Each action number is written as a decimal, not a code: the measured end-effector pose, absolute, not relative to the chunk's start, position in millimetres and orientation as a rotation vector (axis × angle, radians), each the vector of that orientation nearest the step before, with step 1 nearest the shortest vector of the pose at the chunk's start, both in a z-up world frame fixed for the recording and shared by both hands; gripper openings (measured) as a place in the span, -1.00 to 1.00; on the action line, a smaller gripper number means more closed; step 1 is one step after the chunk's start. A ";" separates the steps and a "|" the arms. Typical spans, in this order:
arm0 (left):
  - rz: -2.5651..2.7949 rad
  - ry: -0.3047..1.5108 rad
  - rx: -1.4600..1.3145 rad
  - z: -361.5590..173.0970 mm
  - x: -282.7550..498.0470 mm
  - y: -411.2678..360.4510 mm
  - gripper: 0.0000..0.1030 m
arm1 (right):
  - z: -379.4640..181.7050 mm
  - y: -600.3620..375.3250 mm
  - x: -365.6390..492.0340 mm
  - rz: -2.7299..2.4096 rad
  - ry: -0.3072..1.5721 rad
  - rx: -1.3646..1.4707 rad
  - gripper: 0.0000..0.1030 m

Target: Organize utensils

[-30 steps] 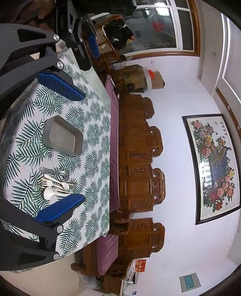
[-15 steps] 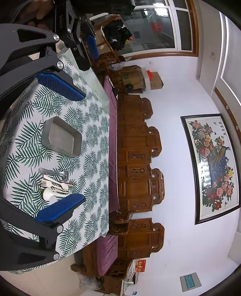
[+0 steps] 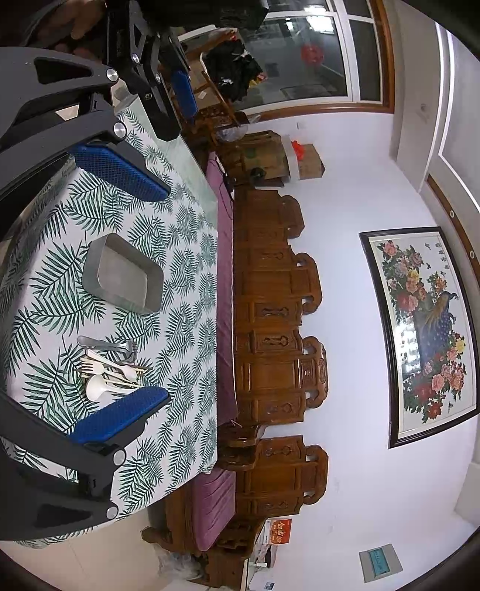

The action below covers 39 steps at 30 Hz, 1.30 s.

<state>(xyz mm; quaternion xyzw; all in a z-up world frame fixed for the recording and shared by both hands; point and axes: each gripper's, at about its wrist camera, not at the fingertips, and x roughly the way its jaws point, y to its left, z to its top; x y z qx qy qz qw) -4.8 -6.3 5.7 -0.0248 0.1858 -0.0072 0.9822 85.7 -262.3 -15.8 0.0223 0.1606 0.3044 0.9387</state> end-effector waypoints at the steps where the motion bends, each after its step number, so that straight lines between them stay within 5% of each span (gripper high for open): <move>1: -0.014 0.373 -0.049 5.5 -5.1 -6.5 0.87 | -15.2 -263.3 86.4 0.623 0.327 0.046 0.95; 39: -0.014 0.358 -0.042 9.1 -7.7 -6.4 0.87 | -15.0 -264.2 84.9 0.626 0.328 0.051 0.95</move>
